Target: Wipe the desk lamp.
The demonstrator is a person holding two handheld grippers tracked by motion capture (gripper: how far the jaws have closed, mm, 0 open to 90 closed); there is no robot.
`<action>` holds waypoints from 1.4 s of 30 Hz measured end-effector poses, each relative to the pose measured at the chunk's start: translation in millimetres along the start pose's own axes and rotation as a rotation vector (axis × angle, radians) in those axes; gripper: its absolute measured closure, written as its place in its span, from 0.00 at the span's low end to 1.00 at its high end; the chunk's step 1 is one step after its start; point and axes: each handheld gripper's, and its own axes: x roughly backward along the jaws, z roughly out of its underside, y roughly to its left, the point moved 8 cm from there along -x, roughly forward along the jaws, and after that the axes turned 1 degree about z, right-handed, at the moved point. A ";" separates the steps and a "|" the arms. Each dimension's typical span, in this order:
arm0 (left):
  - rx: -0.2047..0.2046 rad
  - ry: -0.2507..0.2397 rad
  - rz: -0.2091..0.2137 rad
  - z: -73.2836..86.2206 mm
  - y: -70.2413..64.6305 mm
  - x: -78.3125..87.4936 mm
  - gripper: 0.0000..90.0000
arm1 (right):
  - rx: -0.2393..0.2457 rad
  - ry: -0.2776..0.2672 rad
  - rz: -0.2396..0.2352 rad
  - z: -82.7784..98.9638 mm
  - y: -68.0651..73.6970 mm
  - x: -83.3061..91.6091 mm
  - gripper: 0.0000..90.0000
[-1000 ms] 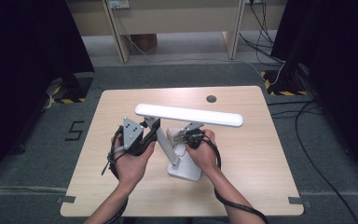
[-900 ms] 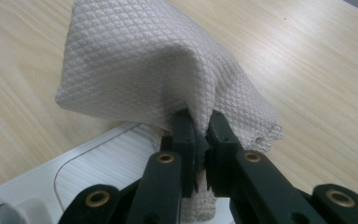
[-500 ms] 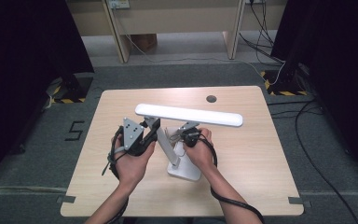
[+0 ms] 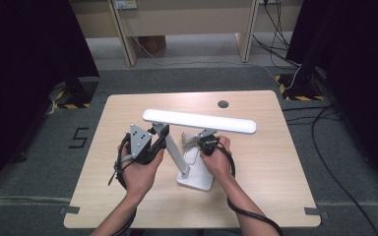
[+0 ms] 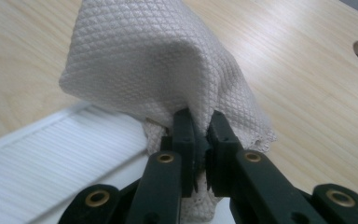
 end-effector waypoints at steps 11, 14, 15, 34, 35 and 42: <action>-0.001 -0.001 -0.004 0.0 -0.3 -0.1 0.77 | -0.022 0.008 0.024 12.4 -13.7 6.4 0.94; 0.001 -0.001 -0.004 0.1 0.1 0.0 0.77 | -0.017 0.013 0.032 15.8 -17.2 8.2 0.94; 0.001 -0.002 -0.004 0.1 0.0 0.0 0.77 | -0.017 0.013 0.033 16.9 -18.4 8.8 0.94; -0.001 -0.002 -0.007 0.1 -0.5 0.0 0.77 | -0.032 0.040 0.069 37.3 -38.3 19.0 0.94; -0.002 -0.003 -0.007 0.2 -0.4 0.0 0.77 | -0.028 0.046 0.071 39.2 -40.1 18.7 0.94; -0.001 -0.005 -0.008 0.4 -0.3 0.2 0.77 | -0.047 0.057 0.072 51.7 -46.2 21.6 0.94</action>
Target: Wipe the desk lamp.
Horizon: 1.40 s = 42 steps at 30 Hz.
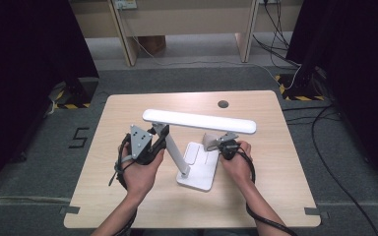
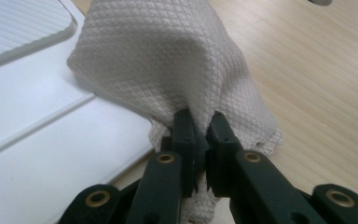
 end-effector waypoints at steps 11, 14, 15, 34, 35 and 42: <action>-0.004 -0.001 -0.003 0.3 -0.3 0.1 0.77 | -0.120 0.015 0.126 22.5 -60.8 14.0 0.94; -0.006 0.000 -0.004 0.3 -0.1 0.1 0.77 | -0.176 0.045 0.188 35.2 -82.3 15.6 0.93; -0.006 0.000 -0.004 0.3 -0.2 0.1 0.77 | -0.187 0.060 0.211 40.5 -88.9 16.1 0.93; -0.021 -0.002 -0.008 0.4 -0.8 -0.1 0.76 | -0.121 -0.140 0.226 13.3 -59.3 79.5 0.67; -0.021 -0.002 -0.008 0.3 -1.0 -0.2 0.76 | -0.092 -0.128 0.167 12.5 -44.0 77.8 0.74; -0.032 0.000 -0.004 1.0 0.8 1.7 0.76 | -0.073 -0.016 -0.156 24.8 27.5 39.8 1.00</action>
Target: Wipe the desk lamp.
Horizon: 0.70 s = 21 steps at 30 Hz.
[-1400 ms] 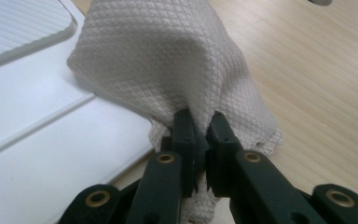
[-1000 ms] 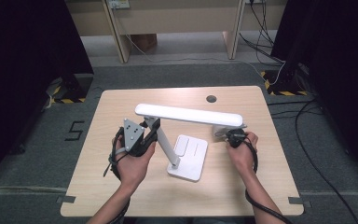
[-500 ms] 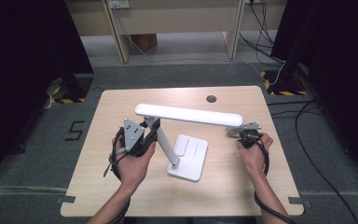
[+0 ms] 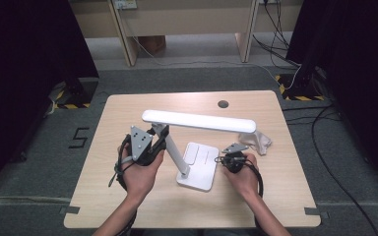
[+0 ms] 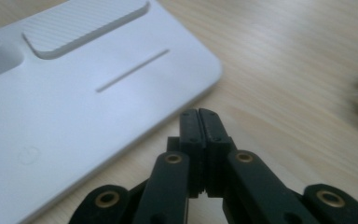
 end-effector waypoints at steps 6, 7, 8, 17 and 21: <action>-0.006 -0.003 0.005 0.3 -0.2 2.1 0.75 | 0.033 0.014 0.003 -3.3 10.6 -13.0 1.00; -0.006 -0.005 0.007 0.6 0.1 2.7 0.75 | 0.030 0.011 0.000 -3.8 10.6 -13.4 1.00; -0.005 -0.008 0.009 0.9 0.2 2.9 0.75 | 0.020 0.006 0.000 -4.1 10.4 -14.2 1.00; 0.004 -0.028 0.049 6.8 -1.5 10.3 0.70 | -0.007 0.001 0.014 -9.5 7.5 -25.0 1.00; 0.001 -0.017 0.068 13.3 -2.5 14.5 0.69 | 0.006 0.007 0.015 -14.9 9.3 -29.8 1.00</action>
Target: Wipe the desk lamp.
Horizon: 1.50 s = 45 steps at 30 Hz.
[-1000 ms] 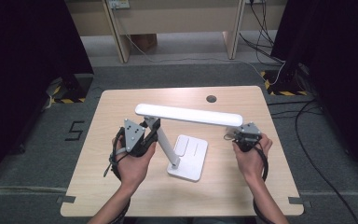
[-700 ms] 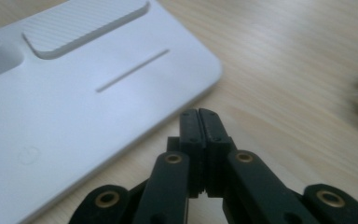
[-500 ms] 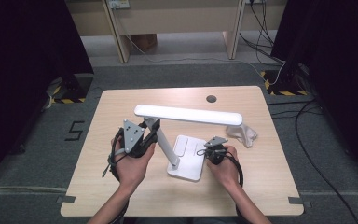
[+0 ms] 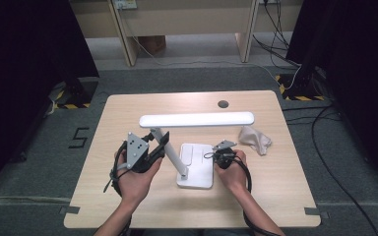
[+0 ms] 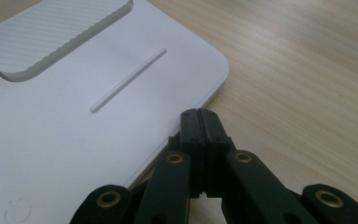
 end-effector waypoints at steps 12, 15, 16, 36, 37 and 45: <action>-0.003 -0.008 0.028 2.0 -1.3 4.3 0.63 | -0.003 -0.018 -0.002 -0.9 -1.3 5.7 0.88; -0.006 -0.009 0.050 2.5 -3.4 6.3 0.56 | 0.002 -0.025 0.004 -0.1 -4.7 10.0 0.84; -0.004 -0.007 0.060 3.3 -4.1 6.9 0.54 | 0.009 -0.030 0.005 -0.2 -5.9 11.1 0.82; 0.010 0.015 0.138 30.7 -0.6 34.7 0.47 | 0.044 -0.090 0.018 14.9 -17.5 47.7 0.71; 0.011 0.022 0.143 34.7 -0.7 35.6 0.47 | 0.039 -0.089 0.018 16.2 -17.8 49.6 0.71; -0.001 0.081 0.179 67.9 -4.3 40.0 0.47 | 0.033 -0.128 -0.022 28.1 -20.4 64.6 0.68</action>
